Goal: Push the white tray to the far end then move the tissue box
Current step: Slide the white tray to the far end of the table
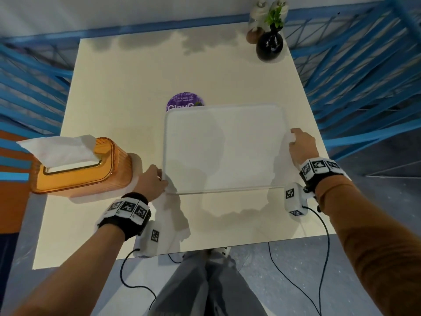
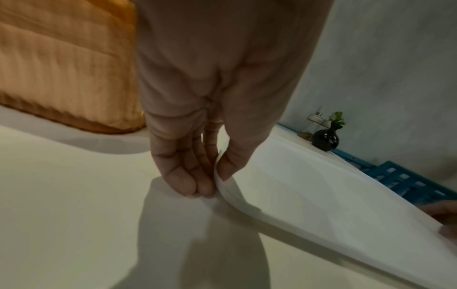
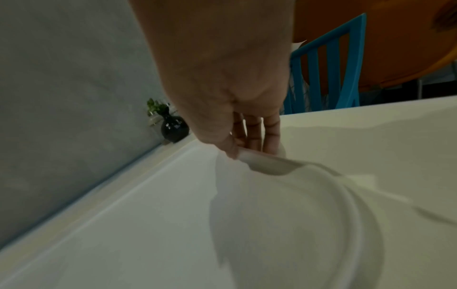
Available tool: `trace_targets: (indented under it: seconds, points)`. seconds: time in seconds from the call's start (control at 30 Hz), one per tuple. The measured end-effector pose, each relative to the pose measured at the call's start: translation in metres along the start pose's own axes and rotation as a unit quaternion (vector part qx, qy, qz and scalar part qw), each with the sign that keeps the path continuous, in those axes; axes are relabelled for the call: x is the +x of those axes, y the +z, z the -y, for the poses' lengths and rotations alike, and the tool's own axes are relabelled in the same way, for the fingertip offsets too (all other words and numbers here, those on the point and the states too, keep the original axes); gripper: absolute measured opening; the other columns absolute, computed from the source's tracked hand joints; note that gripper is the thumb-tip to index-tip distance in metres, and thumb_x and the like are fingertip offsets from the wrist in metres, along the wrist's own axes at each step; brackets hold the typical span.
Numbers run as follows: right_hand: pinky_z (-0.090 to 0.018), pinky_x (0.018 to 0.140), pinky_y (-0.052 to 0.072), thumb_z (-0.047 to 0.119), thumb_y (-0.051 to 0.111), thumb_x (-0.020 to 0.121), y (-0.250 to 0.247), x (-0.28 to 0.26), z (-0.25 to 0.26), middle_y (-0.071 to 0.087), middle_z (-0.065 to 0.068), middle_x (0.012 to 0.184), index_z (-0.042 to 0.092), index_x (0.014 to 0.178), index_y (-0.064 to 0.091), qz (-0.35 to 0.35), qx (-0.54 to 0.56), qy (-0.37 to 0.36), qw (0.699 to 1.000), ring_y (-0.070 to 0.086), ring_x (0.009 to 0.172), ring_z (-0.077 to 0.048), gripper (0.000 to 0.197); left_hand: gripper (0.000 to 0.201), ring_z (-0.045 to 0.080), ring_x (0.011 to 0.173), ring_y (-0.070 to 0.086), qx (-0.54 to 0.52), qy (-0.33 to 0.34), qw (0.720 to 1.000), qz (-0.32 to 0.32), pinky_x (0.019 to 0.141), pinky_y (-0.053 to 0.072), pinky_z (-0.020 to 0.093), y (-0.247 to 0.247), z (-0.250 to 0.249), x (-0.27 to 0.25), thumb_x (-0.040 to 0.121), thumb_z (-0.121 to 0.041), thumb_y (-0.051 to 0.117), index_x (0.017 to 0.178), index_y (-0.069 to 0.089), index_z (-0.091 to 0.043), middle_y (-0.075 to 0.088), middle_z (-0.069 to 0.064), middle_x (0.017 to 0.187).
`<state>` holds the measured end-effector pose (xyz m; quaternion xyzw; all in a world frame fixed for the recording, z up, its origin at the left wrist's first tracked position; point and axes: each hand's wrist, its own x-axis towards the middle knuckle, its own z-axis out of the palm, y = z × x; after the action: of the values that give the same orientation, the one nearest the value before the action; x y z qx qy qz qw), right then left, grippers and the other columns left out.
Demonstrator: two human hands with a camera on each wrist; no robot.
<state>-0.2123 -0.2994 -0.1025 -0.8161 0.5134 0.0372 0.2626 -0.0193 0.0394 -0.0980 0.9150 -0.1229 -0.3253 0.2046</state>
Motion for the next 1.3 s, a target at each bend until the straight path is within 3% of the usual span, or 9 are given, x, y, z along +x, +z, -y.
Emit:
trace_targets:
  seconds: [0.13,0.27,0.33,0.47,0.73,0.93,1.07,1.23,1.3]
  points:
    - [-0.043,0.098,0.044,0.008,0.047,0.089,-0.008,-0.032,-0.024,0.060,-0.030,0.117,0.007,0.134,0.046,-0.014,0.048,0.001,0.999,0.055,0.111,-0.041,0.045,0.022,0.030,0.086,0.062,-0.036,0.003,0.999,0.002,0.070,0.047,0.031,-0.001,0.015,-0.014,0.084,-0.010,0.062,0.105,0.056,-0.006,0.068,0.020,0.102]
    - [-0.037,0.091,0.046,0.017,0.054,0.089,-0.005,-0.073,-0.043,0.063,-0.026,0.115,0.003,0.129,0.051,-0.008,0.076,0.050,0.996,0.060,0.105,-0.038,0.042,0.026,0.034,0.094,0.065,-0.080,0.012,0.996,-0.034,0.083,0.050,0.040,-0.002,0.016,-0.017,0.086,-0.018,0.064,0.106,0.059,-0.003,0.067,0.017,0.098]
    - [-0.033,0.074,0.053,0.015,0.054,0.090,0.001,-0.082,-0.044,0.067,-0.027,0.105,0.003,0.127,0.051,0.009,0.116,0.068,0.991,0.065,0.083,-0.034,0.039,0.025,0.036,0.092,0.066,-0.100,0.009,0.994,-0.047,0.083,0.052,0.043,0.001,0.013,-0.014,0.085,-0.018,0.066,0.104,0.058,-0.003,0.068,0.018,0.096]
    - [-0.009,0.041,0.037,0.002,0.047,0.091,0.011,-0.079,-0.040,0.069,-0.029,0.086,0.001,0.120,0.053,-0.016,0.142,0.062,0.988,0.055,0.052,-0.020,0.029,0.015,0.041,0.086,0.067,-0.115,0.012,0.990,-0.076,0.076,0.058,0.048,0.008,0.008,-0.008,0.084,-0.006,0.062,0.097,0.056,-0.003,0.066,0.022,0.090]
    - [-0.016,0.049,0.040,0.000,0.047,0.088,0.017,-0.025,-0.008,0.070,-0.028,0.084,0.001,0.116,0.056,-0.035,0.145,0.024,0.989,0.064,0.060,-0.034,0.029,0.025,0.024,0.085,0.051,-0.102,0.006,0.981,-0.165,0.075,0.039,0.029,0.004,-0.008,0.015,0.089,0.000,0.054,0.112,0.056,0.008,0.063,0.023,0.098]
    - [-0.011,0.041,0.046,-0.003,0.047,0.086,0.020,0.040,0.027,0.069,-0.030,0.090,-0.002,0.112,0.059,-0.054,0.155,-0.006,0.986,0.059,0.053,-0.030,0.028,0.023,0.039,0.104,0.061,-0.065,-0.019,0.978,-0.196,0.086,0.048,0.039,-0.014,-0.027,0.071,0.088,-0.010,0.053,0.109,0.059,-0.002,0.068,0.023,0.107]
    - [-0.042,0.072,0.057,-0.001,0.049,0.084,0.023,0.089,0.050,0.069,-0.029,0.099,-0.002,0.110,0.061,-0.078,0.158,-0.007,0.984,0.068,0.081,-0.042,0.028,0.024,0.041,0.108,0.059,-0.085,-0.027,0.971,-0.221,0.089,0.046,0.040,-0.027,-0.048,0.113,0.088,-0.006,0.052,0.109,0.061,0.004,0.067,0.028,0.107]
    - [-0.006,0.062,0.046,0.003,0.053,0.082,0.031,0.148,0.078,0.070,-0.027,0.100,-0.003,0.105,0.063,-0.090,0.165,0.001,0.982,0.069,0.083,-0.041,0.026,0.026,0.041,0.112,0.054,-0.094,-0.032,0.965,-0.243,0.086,0.047,0.043,-0.045,-0.067,0.164,0.088,-0.006,0.051,0.108,0.061,0.006,0.066,0.030,0.107]
    - [-0.009,0.055,0.048,0.003,0.054,0.082,0.032,0.165,0.092,0.070,-0.026,0.099,-0.004,0.103,0.065,-0.090,0.168,0.000,0.982,0.069,0.085,-0.041,0.025,0.027,0.041,0.115,0.052,-0.091,-0.034,0.963,-0.252,0.088,0.045,0.043,-0.054,-0.074,0.180,0.088,-0.006,0.050,0.110,0.060,0.006,0.065,0.029,0.110]
